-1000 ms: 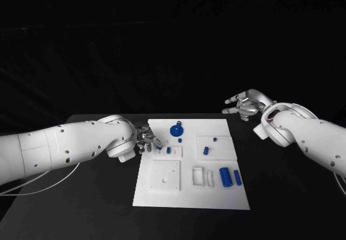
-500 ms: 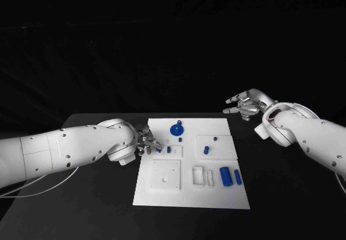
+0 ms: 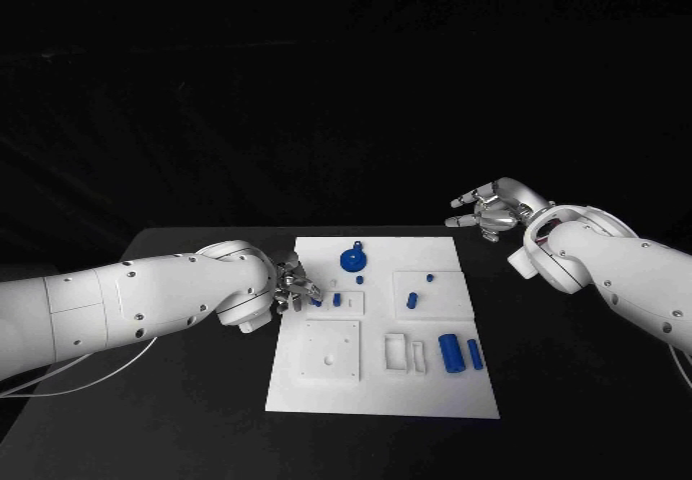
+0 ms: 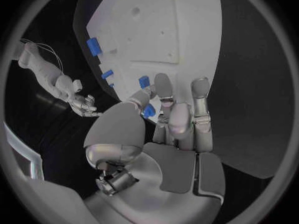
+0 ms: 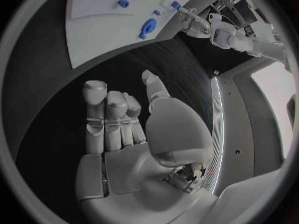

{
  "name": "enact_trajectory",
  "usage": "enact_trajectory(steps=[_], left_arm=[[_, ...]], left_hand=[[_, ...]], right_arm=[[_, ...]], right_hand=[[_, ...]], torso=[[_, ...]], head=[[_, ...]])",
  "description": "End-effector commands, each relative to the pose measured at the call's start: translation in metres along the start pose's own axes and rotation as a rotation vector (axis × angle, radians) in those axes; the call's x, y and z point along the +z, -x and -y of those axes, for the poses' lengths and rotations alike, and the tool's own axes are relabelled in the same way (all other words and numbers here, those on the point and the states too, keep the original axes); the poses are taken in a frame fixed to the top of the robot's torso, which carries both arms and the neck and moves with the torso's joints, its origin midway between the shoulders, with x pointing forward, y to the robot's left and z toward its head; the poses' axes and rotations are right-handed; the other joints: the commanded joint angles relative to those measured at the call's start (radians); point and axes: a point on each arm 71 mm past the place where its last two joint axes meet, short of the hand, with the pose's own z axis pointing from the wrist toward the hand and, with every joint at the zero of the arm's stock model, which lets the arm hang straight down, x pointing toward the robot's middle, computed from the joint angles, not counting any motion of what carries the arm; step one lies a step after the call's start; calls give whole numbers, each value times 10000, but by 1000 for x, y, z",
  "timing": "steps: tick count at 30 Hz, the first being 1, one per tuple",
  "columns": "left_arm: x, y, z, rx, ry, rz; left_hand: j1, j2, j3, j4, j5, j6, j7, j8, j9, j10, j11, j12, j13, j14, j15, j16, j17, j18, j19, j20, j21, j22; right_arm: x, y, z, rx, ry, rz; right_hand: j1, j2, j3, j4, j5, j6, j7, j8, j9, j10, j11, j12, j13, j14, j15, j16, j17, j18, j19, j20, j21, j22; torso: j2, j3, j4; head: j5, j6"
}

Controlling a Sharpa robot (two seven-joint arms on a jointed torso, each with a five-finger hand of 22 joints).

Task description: Assemble the parts on the task board

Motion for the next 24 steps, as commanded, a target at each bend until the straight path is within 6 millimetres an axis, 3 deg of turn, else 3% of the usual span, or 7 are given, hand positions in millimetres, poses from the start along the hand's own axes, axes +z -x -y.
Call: enact_trajectory(steps=[1,24], left_arm=[[0,-1,1,84,9,154],[-6,1,2,-400,-480,914]], left_hand=[[-48,53,36,13,-44,1295,-951,-19,2854,417,-156,31,-4,30,-23,8,-3,-89,-5,-70,46,182],[6,38,23,2,-94,1375,-979,-3,2978,418,-169,89,-2,65,-31,58,47,-88,20,-76,78,184]], right_arm=[[0,-1,-1,-57,61,-132],[-1,0,1,-70,35,-108]], right_hand=[[-39,67,19,-44,34,50,0,-32,3,-35,-2,-61,-10,-37,5,-36,0,170,501,51,-30,572],[-39,67,19,-44,34,50,0,-32,3,-35,-2,-61,-10,-37,5,-36,0,170,501,51,-30,572]], torso=[[-3,3,-4],[-3,1,7]], head=[[7,2],[1,-16]])
